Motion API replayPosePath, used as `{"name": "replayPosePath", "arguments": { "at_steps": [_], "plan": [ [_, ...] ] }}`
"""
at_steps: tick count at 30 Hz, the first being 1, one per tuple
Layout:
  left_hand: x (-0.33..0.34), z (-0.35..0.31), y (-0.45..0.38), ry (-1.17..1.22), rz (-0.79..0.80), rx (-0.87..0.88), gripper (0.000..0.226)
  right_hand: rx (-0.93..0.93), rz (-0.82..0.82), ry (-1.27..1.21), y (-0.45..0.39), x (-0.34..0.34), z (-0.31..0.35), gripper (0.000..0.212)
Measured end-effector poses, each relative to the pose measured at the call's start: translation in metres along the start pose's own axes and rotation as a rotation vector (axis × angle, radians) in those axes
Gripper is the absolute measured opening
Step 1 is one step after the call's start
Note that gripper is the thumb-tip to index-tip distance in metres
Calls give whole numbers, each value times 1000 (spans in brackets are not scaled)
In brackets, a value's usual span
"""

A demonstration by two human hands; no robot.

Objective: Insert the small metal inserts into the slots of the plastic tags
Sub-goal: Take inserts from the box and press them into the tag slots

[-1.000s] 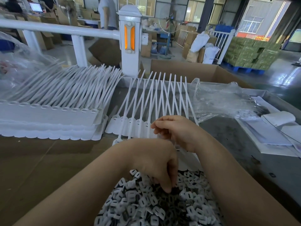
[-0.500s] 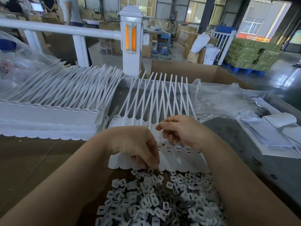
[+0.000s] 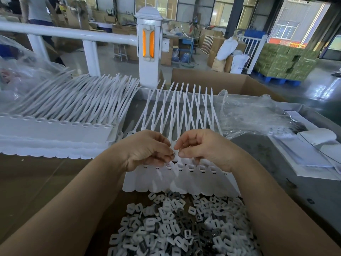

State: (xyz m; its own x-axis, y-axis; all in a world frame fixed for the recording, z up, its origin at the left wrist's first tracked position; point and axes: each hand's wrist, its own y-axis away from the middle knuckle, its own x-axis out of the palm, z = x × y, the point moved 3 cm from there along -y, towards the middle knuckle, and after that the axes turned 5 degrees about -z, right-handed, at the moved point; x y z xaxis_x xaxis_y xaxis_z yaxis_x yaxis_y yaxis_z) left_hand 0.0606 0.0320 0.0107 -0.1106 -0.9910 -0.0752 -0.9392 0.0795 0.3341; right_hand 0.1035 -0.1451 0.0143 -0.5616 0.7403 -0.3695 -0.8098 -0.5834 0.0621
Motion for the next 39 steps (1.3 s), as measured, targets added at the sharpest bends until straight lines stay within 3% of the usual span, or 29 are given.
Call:
{"name": "replayPosePath", "arguments": {
  "at_steps": [7, 12, 17, 22, 39],
  "plan": [
    [1, 3, -4, 75, 12, 4, 14, -39, -30, -16, -4, 1, -4, 12],
    [4, 2, -5, 151, 2, 39, 13, -33, -141, -14, -6, 3, -5, 4],
    [5, 0, -7, 67, -75, 147, 8, 35, -228, 10, -10, 3, -7, 5],
    [3, 2, -11, -83, -168, 248, 4, 100, -185, 17, -10, 6, -9, 8],
    [8, 3, -12, -56, -142, 294, 17, 163, -193, -163, -11, 4, -12, 8]
  ]
}}
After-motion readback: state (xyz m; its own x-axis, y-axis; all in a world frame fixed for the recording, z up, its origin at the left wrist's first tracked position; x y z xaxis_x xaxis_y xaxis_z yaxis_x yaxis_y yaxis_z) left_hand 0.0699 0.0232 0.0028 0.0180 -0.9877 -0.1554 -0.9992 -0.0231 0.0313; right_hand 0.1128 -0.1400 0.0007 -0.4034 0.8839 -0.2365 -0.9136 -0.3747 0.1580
